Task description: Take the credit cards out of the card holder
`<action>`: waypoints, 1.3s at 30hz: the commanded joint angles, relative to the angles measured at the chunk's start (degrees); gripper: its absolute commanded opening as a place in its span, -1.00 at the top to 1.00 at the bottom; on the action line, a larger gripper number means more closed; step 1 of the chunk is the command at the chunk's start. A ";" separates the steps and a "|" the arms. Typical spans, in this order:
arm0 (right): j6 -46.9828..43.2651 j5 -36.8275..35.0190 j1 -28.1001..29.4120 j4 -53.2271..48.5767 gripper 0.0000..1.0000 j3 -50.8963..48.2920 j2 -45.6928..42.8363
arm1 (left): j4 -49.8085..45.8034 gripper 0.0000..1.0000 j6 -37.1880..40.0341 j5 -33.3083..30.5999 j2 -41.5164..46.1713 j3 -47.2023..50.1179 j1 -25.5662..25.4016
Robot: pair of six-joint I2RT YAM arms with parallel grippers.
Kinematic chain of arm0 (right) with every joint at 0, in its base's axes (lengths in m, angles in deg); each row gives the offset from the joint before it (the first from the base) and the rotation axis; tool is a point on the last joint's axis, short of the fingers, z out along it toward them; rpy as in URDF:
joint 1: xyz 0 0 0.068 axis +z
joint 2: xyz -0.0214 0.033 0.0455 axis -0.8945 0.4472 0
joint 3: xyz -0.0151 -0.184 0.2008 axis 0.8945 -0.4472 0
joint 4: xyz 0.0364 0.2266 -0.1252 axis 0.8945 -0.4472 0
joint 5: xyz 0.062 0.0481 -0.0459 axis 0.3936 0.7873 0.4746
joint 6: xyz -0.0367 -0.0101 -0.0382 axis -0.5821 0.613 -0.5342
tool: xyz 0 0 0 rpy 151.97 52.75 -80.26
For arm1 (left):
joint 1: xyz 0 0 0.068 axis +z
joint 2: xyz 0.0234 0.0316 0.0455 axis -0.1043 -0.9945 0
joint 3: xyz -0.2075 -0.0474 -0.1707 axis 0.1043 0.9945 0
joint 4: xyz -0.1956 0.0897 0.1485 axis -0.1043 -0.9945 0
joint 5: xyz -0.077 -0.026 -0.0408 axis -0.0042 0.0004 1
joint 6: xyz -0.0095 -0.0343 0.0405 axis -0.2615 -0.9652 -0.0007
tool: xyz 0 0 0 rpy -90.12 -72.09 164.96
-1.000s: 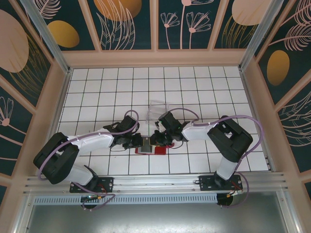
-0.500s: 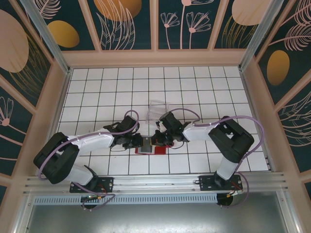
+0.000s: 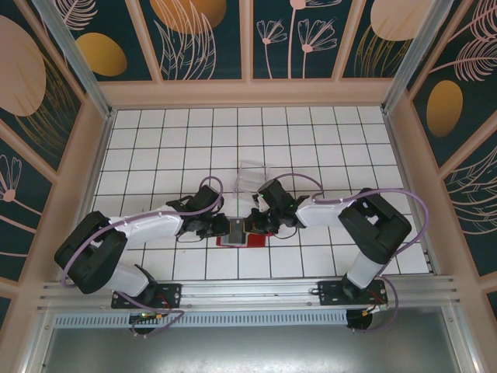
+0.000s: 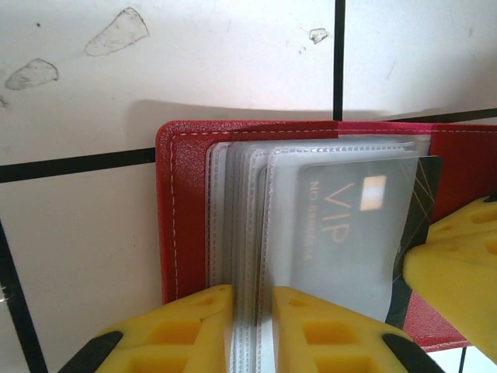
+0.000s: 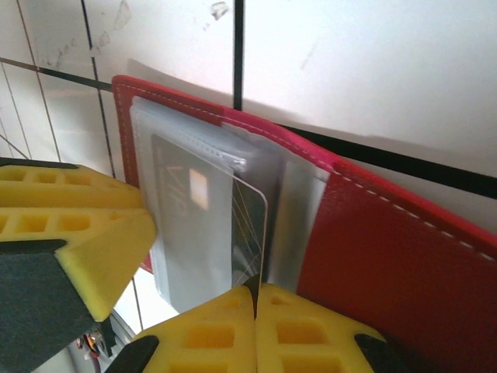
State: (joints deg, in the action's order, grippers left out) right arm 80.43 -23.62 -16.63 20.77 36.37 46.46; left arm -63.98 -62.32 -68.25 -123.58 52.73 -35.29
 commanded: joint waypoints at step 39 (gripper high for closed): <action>4.35 2.88 -0.31 8.25 0.67 -4.23 1.98 | -4.89 0.58 1.30 -2.03 -2.30 -0.36 -0.29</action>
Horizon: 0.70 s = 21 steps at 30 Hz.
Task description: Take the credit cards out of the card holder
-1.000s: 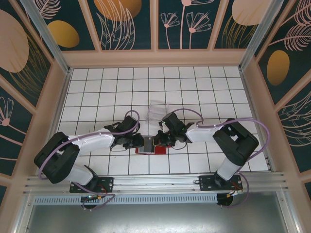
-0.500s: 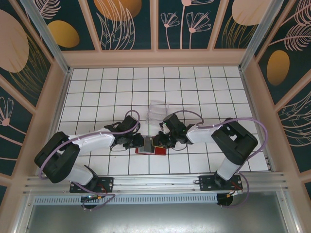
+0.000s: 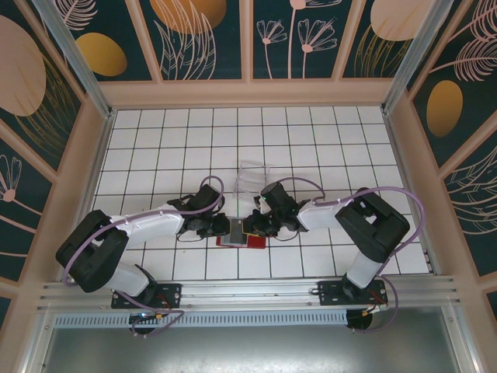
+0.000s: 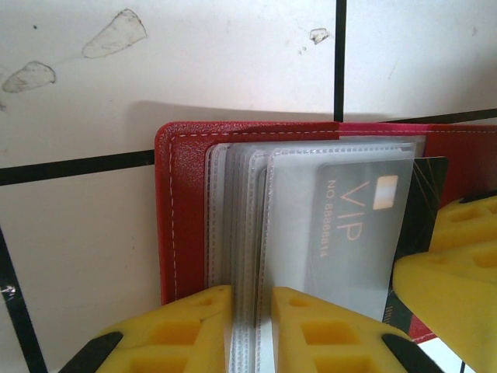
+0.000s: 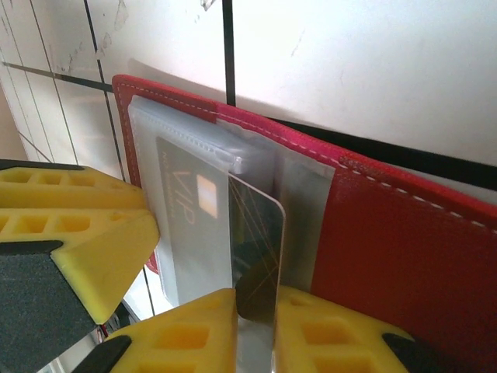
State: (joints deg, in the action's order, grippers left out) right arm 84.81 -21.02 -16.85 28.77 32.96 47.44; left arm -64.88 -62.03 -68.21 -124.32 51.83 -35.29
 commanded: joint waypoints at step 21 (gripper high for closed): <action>-4.39 -6.06 -1.48 -10.63 0.88 -1.43 -6.00 | -4.35 0.58 1.03 -2.86 -1.20 0.45 -0.23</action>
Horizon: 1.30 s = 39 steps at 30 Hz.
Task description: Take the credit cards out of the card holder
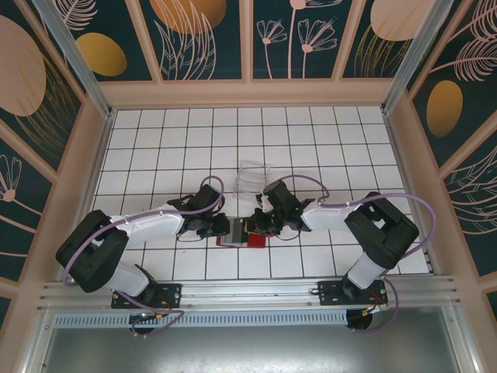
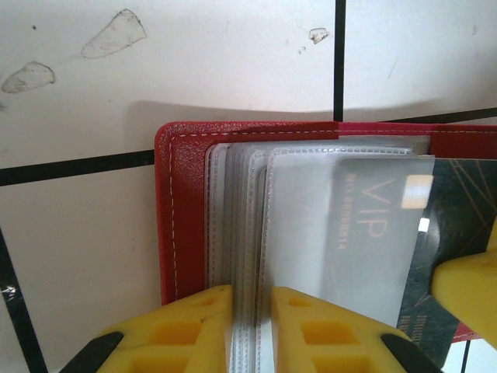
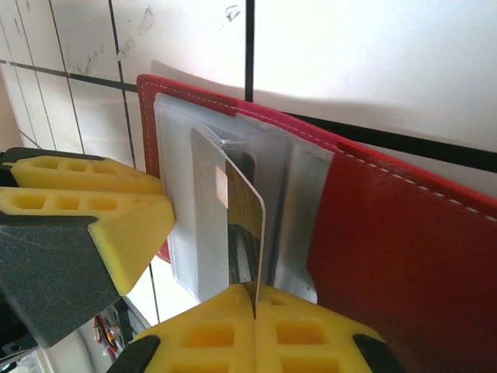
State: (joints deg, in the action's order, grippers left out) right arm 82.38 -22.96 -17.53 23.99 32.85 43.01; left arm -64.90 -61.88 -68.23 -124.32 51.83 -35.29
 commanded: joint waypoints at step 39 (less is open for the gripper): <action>-55.59 -15.86 -10.14 -33.99 0.99 28.16 -6.92 | -4.42 0.45 2.02 -3.60 2.03 -1.40 -0.36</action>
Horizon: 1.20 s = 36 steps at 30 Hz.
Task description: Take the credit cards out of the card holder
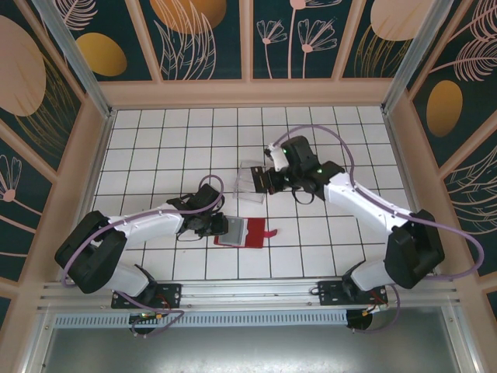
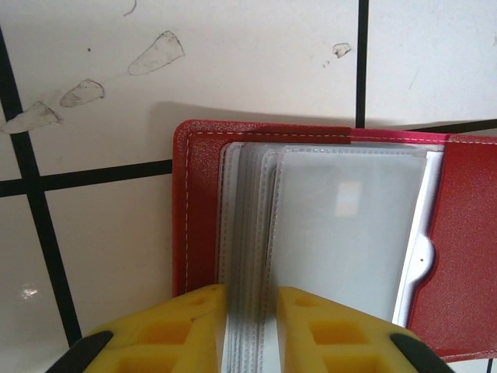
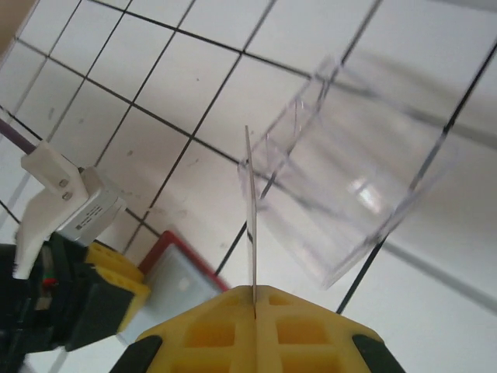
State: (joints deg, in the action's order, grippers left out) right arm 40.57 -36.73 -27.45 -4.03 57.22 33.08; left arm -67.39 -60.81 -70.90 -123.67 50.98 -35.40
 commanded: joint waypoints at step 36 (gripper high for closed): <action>-42.74 -6.70 1.54 -18.80 1.00 15.89 17.51 | -2.28 0.40 1.67 -1.40 2.11 -0.72 -0.19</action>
State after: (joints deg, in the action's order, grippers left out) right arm -0.44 -44.03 -26.21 -21.21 72.35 53.21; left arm -68.25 -60.15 -71.09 -122.27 50.98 -35.40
